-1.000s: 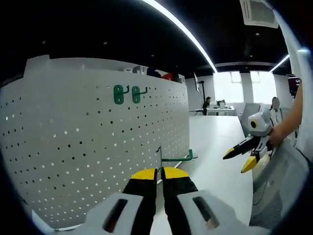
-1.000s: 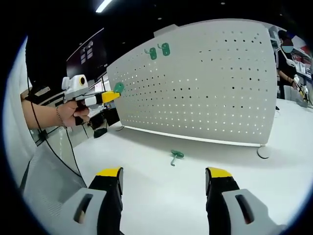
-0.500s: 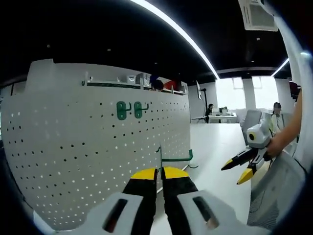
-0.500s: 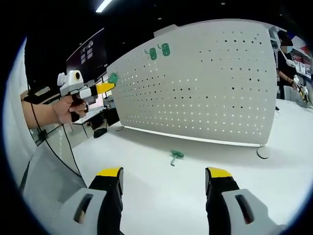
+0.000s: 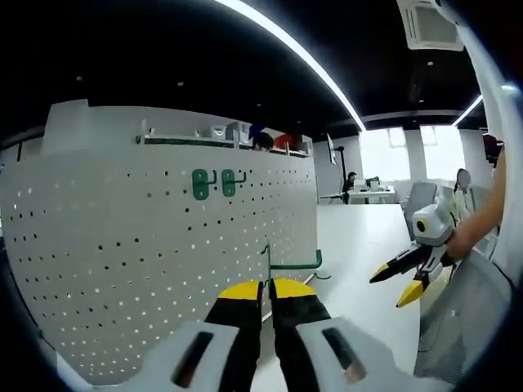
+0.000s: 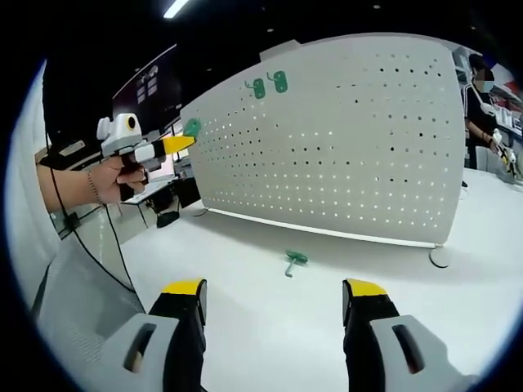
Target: Insert the hook assembly into the mounting plate slot until the hook locks in place.
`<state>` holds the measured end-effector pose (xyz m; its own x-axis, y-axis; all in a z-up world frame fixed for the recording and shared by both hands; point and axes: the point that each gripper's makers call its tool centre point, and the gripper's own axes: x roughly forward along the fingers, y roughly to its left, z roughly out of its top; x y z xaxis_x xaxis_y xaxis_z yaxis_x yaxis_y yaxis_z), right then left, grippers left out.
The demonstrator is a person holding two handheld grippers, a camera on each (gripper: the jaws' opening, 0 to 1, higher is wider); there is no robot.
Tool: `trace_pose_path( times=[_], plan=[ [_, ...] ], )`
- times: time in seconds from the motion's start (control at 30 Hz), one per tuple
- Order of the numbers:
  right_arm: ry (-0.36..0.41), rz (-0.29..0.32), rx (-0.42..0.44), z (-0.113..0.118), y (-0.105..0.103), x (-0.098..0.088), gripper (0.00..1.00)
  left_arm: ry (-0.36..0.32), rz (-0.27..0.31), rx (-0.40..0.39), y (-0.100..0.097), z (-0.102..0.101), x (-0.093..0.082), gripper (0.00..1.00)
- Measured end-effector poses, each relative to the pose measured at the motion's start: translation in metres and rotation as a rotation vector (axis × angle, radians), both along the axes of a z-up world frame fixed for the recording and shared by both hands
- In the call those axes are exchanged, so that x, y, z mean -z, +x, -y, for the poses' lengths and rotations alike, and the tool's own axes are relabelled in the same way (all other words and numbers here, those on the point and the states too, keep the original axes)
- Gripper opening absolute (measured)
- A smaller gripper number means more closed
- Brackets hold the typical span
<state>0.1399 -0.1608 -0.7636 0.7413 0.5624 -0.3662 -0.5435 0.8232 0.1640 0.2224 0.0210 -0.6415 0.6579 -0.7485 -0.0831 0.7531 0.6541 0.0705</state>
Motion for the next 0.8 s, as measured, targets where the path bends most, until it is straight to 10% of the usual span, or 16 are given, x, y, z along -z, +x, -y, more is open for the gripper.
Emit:
trace_pose_path(
  times=[0.8],
  plan=[
    [0.203,0.31,-0.067,-0.026,0.003,-0.087,0.65,-0.004,-0.022,-0.014,-0.001,-0.002,0.004,0.04]
  ],
)
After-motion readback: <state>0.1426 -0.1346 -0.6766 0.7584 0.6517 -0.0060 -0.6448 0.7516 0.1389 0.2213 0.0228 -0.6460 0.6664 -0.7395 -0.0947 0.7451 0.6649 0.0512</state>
